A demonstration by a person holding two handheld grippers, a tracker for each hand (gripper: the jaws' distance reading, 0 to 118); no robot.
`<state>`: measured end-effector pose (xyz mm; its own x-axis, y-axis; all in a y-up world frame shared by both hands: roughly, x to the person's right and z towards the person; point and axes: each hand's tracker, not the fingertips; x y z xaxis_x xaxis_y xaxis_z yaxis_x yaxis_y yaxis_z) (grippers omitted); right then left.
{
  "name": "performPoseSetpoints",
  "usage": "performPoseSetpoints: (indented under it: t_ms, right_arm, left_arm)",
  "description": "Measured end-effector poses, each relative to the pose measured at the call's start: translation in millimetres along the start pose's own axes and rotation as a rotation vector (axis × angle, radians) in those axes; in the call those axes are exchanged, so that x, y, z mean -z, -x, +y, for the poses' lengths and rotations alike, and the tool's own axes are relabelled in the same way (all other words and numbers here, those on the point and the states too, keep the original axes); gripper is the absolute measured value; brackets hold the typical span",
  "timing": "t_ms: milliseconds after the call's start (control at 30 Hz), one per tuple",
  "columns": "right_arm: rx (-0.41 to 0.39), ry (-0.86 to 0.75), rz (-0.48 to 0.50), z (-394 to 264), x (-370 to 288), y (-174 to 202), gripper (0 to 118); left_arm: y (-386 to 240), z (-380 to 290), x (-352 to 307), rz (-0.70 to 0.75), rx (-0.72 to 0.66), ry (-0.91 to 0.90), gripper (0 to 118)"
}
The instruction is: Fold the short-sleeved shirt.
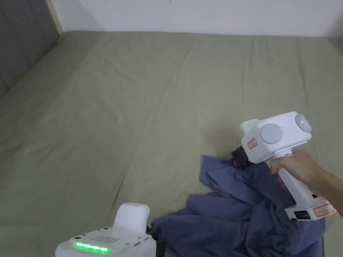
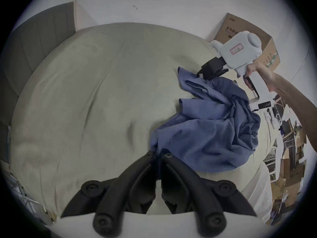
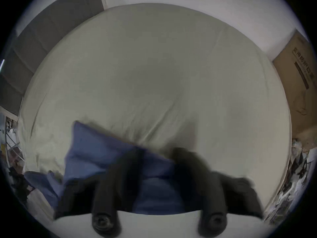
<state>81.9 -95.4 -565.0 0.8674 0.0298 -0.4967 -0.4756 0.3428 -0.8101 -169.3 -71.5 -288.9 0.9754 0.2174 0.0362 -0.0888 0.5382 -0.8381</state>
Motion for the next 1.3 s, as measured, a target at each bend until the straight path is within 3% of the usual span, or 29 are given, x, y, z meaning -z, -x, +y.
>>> performPoseSetpoints:
  t_ms: [33, 267, 500, 700, 867, 933, 1033, 1200, 1300]
  right_arm:
    - [0.008, 0.001, 0.013, 0.1, -2.9, -0.8, 3]
    - [0.097, -0.087, 0.0, -6.9, -44.0, -16.2, 3]
    - [0.209, -0.249, -0.141, -29.2, -176.4, -72.2, 3]
    - [0.396, -0.408, -0.217, -76.3, -295.5, -130.7, 3]
    - [0.537, -0.552, -0.208, -108.8, -370.8, -163.9, 3]
    - [0.582, -0.607, -0.151, -117.7, -392.3, -171.8, 3]
    - [0.569, -0.662, -0.106, -122.6, -413.3, -168.9, 3]
    - [0.503, -0.677, -0.123, -96.7, -419.1, -145.8, 3]
    - [0.506, -0.691, -0.11, -70.6, -414.2, -140.9, 3]
  left_arm:
    - [-1.9, 0.6, -1.6, 0.002, -0.001, -0.001, 2]
    - [-7.8, 9.0, -27.8, 0.005, 0.014, -0.044, 2]
    - [-2.5, 35.1, -73.1, 0.021, 0.01, -0.169, 2]
    - [26.5, 95.4, -125.4, 0.107, -0.037, -0.326, 2]
    - [46.7, 148.7, -183.3, 0.082, -0.08, -0.454, 2]
    - [51.0, 168.4, -204.3, 0.07, -0.06, -0.487, 2]
    - [48.0, 190.9, -228.2, 0.073, -0.036, -0.546, 2]
    - [40.0, 224.2, -241.4, 0.126, 0.002, -0.585, 2]
    - [47.0, 244.2, -234.4, 0.142, 0.001, -0.58, 2]
